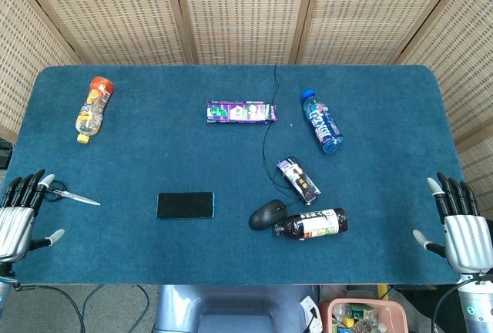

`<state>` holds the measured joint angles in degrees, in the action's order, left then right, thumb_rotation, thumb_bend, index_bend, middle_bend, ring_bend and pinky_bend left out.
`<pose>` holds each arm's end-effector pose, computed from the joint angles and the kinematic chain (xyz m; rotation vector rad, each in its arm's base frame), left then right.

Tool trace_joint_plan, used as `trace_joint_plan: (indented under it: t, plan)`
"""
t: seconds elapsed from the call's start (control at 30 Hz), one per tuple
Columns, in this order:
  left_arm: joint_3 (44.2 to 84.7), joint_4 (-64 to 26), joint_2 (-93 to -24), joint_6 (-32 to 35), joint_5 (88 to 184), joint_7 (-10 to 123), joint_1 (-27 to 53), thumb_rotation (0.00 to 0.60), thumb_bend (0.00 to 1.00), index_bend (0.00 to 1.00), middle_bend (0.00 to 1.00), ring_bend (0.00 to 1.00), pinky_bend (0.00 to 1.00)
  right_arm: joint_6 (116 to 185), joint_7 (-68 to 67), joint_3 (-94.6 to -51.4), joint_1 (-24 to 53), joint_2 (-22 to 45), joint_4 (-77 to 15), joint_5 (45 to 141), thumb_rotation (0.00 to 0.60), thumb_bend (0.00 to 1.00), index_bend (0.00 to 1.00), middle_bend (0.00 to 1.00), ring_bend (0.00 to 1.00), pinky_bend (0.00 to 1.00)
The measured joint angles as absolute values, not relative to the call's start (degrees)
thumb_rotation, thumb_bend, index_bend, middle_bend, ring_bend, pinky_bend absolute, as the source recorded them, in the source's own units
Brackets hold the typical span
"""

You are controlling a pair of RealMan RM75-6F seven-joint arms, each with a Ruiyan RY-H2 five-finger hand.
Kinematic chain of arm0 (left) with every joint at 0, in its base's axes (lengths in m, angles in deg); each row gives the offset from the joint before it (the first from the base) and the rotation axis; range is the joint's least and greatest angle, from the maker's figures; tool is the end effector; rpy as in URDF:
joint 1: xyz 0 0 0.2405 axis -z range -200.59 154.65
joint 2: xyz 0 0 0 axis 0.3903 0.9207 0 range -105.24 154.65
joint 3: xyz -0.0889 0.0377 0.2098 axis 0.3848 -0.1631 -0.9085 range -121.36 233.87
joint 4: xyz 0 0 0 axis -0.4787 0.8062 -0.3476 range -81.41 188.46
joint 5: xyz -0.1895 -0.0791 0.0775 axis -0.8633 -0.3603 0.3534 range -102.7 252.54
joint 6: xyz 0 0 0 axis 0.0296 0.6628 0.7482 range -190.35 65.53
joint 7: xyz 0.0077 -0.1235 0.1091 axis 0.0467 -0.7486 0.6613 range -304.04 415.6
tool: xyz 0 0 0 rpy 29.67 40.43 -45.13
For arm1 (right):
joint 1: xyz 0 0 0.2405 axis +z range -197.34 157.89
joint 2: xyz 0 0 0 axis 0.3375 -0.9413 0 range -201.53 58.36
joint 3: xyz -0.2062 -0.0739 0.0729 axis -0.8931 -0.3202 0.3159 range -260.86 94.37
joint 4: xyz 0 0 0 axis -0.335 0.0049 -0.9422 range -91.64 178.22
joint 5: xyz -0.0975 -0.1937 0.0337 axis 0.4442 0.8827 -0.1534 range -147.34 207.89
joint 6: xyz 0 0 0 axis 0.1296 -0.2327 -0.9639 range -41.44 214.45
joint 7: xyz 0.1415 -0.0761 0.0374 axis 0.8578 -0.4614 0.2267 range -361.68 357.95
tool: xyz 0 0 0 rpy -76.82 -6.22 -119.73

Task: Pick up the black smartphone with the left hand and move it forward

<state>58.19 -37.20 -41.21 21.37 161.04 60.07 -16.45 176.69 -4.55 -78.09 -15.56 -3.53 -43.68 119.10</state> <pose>-0.2913 0.2060 0.1263 -1.4479 -0.8565 -0.8522 -0.2896 -0.2055 0.1443 1.3603 -0.7424 0.9464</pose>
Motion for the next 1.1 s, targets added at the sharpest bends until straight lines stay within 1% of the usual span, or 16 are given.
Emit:
trace_joint_plan:
  t: [0.43, 0.5, 0.57, 0.67, 0.77, 0.9, 1.03, 1.1]
  plan:
    - [58.00, -37.26, -42.43, 20.20, 161.76, 61.20, -15.48, 0.600, 0.00, 0.00, 0.00, 0.00, 0.00, 176.85, -3.84, -78.13, -15.75, -3.89, -44.06, 119.08, 0.600, 0.00, 0.00, 0.00, 0.00, 0.00]
    - [58.00, -37.52, -43.23, 19.20, 162.37, 62.15, -14.57, 0.600, 0.03, 0.00, 0.00, 0.00, 0.00, 176.76, -3.67, -78.11, -15.79, -3.93, -43.96, 118.88, 0.600, 0.00, 0.00, 0.00, 0.00, 0.00]
    - [58.09, -37.93, -44.15, 17.86, 162.81, 63.35, -13.46, 0.600, 0.09, 0.00, 0.00, 0.00, 0.00, 176.58, -3.44, -78.10, -15.80, -3.95, -43.89, 118.68, 0.600, 0.00, 0.00, 0.00, 0.00, 0.00]
    - [58.60, -38.93, -46.14, 14.77, 162.83, 66.79, -11.12, 0.600, 0.15, 0.04, 0.00, 0.00, 0.00, 176.31, -3.50, -78.08, -15.66, -3.87, -43.79, 118.64, 0.600, 0.00, 0.00, 0.00, 0.00, 0.00]
    - [59.46, -39.92, -48.97, 11.28, 162.16, 71.68, -8.34, 0.600, 0.18, 0.10, 0.00, 0.00, 0.00, 175.92, -3.73, -78.07, -15.50, -3.73, -43.66, 118.51, 0.600, 0.00, 0.00, 0.00, 0.00, 0.00]
    - [60.70, -40.36, -54.57, 7.31, 160.58, 78.57, -4.72, 0.600, 0.19, 0.12, 0.00, 0.00, 0.00, 175.08, -3.82, -78.06, -15.29, -3.45, -43.07, 117.87, 0.600, 0.00, 0.00, 0.00, 0.00, 0.00]
    - [61.63, -39.84, -59.81, 4.77, 158.14, 82.86, -2.21, 0.600, 0.19, 0.17, 0.00, 0.00, 0.00, 174.84, -3.50, -77.99, -15.22, -3.36, -42.75, 117.56, 0.600, 0.00, 0.00, 0.00, 0.00, 0.00]
    - [61.94, -39.30, -61.76, 3.72, 156.58, 84.36, -1.27, 0.600, 0.19, 0.17, 0.00, 0.00, 0.00, 174.81, -3.40, -77.95, -15.21, -3.35, -42.66, 117.47, 0.600, 0.00, 0.00, 0.00, 0.00, 0.00]
